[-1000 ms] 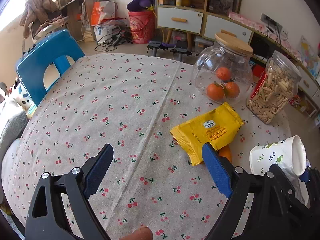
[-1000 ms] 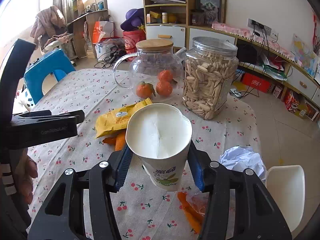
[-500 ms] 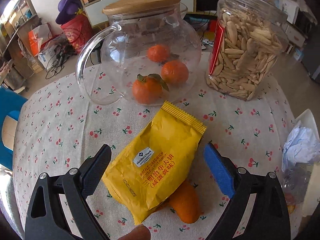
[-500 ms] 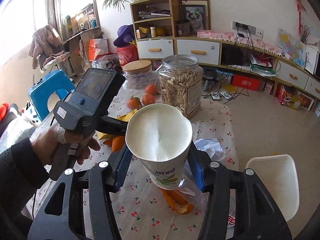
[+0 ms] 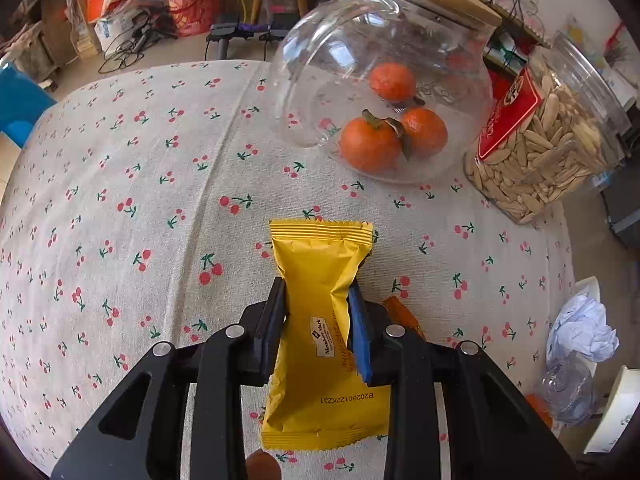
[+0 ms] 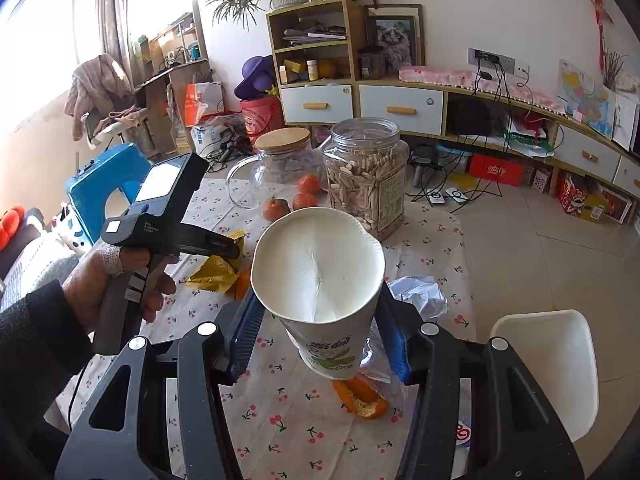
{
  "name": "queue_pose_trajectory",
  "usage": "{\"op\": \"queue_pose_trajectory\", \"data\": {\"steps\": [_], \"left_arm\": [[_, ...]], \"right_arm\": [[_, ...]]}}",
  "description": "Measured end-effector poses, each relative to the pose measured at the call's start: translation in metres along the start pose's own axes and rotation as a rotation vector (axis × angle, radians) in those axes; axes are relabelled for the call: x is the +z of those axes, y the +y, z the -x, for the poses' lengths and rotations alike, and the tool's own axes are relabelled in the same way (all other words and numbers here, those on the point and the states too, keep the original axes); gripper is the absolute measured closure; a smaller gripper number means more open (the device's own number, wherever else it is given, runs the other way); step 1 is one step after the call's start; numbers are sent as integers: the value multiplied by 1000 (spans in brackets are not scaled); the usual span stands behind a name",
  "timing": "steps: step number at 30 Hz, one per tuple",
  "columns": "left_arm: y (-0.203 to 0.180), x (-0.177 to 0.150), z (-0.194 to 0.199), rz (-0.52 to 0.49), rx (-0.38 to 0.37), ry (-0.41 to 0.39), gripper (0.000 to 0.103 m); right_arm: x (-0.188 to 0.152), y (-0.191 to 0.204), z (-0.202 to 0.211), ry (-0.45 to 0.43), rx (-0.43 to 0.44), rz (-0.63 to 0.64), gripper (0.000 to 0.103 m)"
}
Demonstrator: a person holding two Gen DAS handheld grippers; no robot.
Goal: Collect trash
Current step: 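Carry the paper cup into the bin and open the right tool while the left tool holds the packet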
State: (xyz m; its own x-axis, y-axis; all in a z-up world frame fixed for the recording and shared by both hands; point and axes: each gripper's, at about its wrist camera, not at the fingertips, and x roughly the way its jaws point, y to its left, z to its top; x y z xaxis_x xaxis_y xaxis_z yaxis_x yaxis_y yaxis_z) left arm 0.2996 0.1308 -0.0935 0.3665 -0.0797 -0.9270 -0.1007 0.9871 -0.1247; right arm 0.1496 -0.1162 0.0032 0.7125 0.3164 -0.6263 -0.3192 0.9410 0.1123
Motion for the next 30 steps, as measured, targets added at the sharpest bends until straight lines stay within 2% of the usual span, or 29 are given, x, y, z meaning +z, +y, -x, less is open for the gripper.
{"op": "queue_pose_trajectory", "data": {"steps": [2,8,12,18,23,30], "left_arm": [[15,-10,8,54,4,-10,83],[57,-49,39,196,24,-68,85],[66,-81,63,254,22,-112,85],[52,-121,101,281,37,-205,85],[25,-147,121,250,60,-269,85],[-17,-172,127,225,-5,-277,85]], "right_arm": [[-1,3,2,0,6,6,52],[-4,6,16,-18,9,27,52],[-7,6,26,-32,8,36,52],[-13,3,44,-51,-7,47,52],[-20,-9,57,-59,-32,40,52],[-27,-39,74,-72,-79,4,52]]}}
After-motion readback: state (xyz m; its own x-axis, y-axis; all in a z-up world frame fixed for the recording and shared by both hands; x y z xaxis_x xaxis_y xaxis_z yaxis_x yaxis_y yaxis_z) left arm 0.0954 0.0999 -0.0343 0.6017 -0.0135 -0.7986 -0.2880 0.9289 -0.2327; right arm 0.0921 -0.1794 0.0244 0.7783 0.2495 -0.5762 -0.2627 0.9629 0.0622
